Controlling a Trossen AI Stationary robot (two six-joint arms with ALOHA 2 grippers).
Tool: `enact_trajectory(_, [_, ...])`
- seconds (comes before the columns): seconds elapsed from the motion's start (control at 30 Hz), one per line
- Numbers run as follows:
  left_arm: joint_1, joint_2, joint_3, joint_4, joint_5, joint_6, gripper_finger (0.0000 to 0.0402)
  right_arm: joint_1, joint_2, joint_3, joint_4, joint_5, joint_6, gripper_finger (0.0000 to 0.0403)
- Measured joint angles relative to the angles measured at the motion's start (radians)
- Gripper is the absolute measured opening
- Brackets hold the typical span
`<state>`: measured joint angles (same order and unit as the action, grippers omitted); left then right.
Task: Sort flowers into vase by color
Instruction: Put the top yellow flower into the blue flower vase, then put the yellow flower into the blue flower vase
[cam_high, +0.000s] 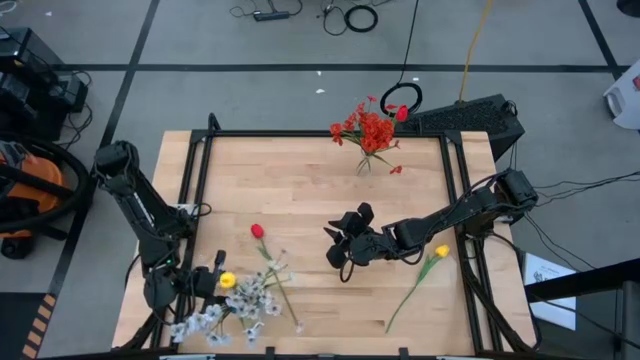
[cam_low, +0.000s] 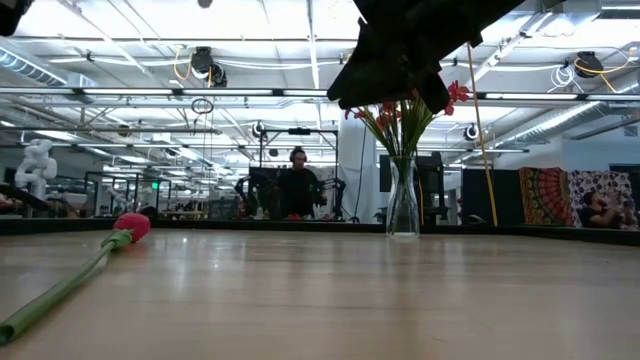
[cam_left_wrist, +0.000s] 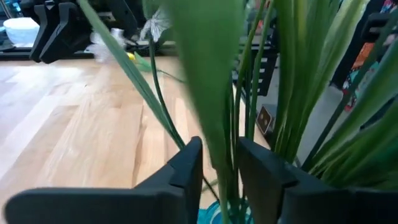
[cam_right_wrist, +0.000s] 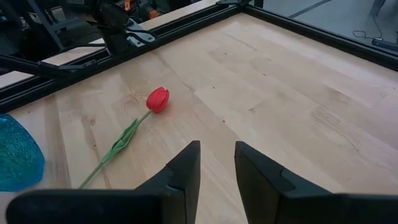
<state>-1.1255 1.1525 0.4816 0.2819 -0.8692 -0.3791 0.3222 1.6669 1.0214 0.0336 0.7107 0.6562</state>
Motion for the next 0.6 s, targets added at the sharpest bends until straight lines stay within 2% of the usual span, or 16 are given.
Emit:
enact_trajectory(0.1, [-0.003,-0.020,0.000,-0.051,0.003,-0.008,0.0117,0.000,0.000,0.000,0.000,0.000,0.006,0.0091])
enact_trajectory(0.4, [-0.003,-0.164,0.000,-0.199,0.133,-0.008,0.0118,0.000,0.000,0.000,-0.001,0.000,0.006,0.0091])
enact_trajectory(0.5, [-0.003,-0.216,0.000,-0.295,0.135,-0.027,0.0118,0.000,0.000,0.000,-0.001,0.000,0.006,0.0091])
enact_trajectory(0.6, [-0.003,-0.263,0.000,-0.433,0.136,-0.115,0.0118,0.000,0.000,0.000,-0.001,0.000,0.005,0.0091])
